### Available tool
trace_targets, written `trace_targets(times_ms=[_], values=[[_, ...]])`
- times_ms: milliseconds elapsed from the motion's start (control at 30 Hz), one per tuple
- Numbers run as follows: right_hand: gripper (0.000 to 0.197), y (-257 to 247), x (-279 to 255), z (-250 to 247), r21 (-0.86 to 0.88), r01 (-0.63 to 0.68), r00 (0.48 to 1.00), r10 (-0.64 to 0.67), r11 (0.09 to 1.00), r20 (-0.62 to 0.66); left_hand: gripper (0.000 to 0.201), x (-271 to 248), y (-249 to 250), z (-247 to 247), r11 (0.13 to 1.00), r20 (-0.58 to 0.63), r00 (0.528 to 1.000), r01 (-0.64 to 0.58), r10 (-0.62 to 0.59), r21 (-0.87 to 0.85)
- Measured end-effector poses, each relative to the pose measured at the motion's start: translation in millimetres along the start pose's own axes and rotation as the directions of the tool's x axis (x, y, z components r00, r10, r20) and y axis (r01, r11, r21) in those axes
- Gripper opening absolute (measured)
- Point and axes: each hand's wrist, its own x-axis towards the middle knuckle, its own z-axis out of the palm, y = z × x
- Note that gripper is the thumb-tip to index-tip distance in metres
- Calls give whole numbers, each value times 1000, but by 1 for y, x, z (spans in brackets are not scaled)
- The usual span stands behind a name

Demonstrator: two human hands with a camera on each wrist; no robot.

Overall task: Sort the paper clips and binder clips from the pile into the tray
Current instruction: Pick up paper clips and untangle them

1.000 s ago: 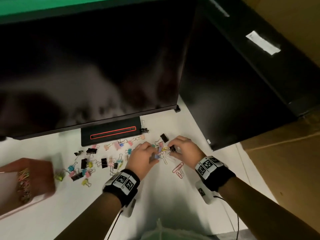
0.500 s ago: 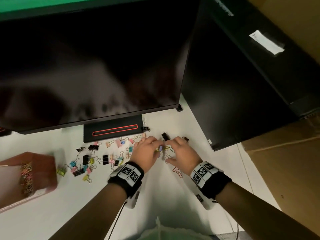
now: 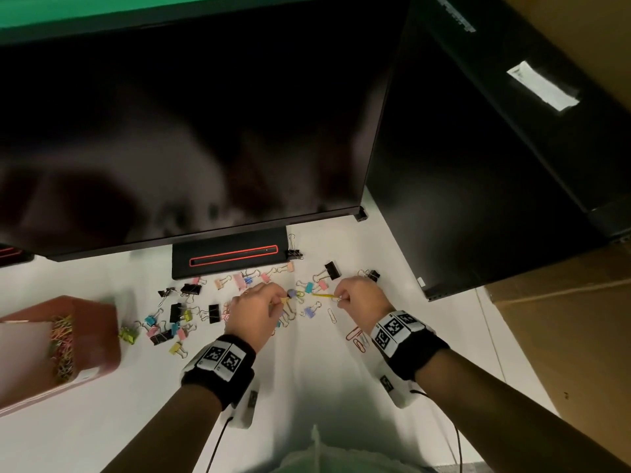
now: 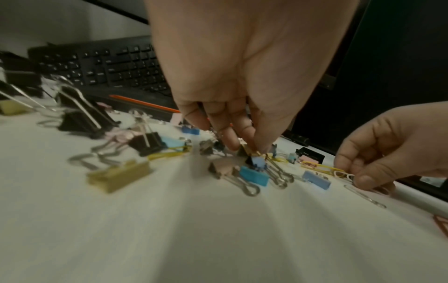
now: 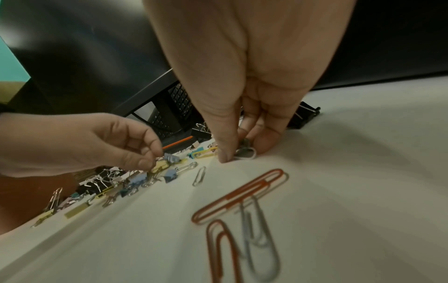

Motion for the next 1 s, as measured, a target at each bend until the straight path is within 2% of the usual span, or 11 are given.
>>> trace_targets(times_ms=[100,167,233,300,400,500,633,733,833,1000], values=[[22,0,0,-1,-42,-2,1000,3,999,29,19,-8,-3,-3,999,-26,1000,3,-1,41],[22,0,-2,-3,-60,7,1000,-5,998,30,19,-11,1,-2,996,-28,998,-50,52,72],[21,1,-5,-4,-64,15,999,-13,998,29,19,-11,6,2,985,0,992,-127,128,120],[19,4,-10,-5,-56,18,1000,-17,998,23,22,-9,9,8,972,63,986,-161,152,173],[12,11,-18,-6,-2,29,1000,-29,1000,-8,19,-2,9,13,963,123,984,-155,131,221],[7,18,-25,-11,52,35,998,-33,998,-47,6,1,6,16,966,108,985,-154,134,209],[1,26,-33,-17,112,44,998,-38,993,-55,5,2,5,18,957,113,983,-169,146,235],[4,33,-41,-18,99,83,997,-83,992,-5,13,1,6,16,961,118,986,-145,120,236],[6,41,-48,-16,58,170,985,-171,984,8,11,-2,8,16,961,96,990,-123,102,248],[9,47,-55,-10,41,191,981,-191,981,15,13,-9,12,20,938,96,993,-93,65,335]])
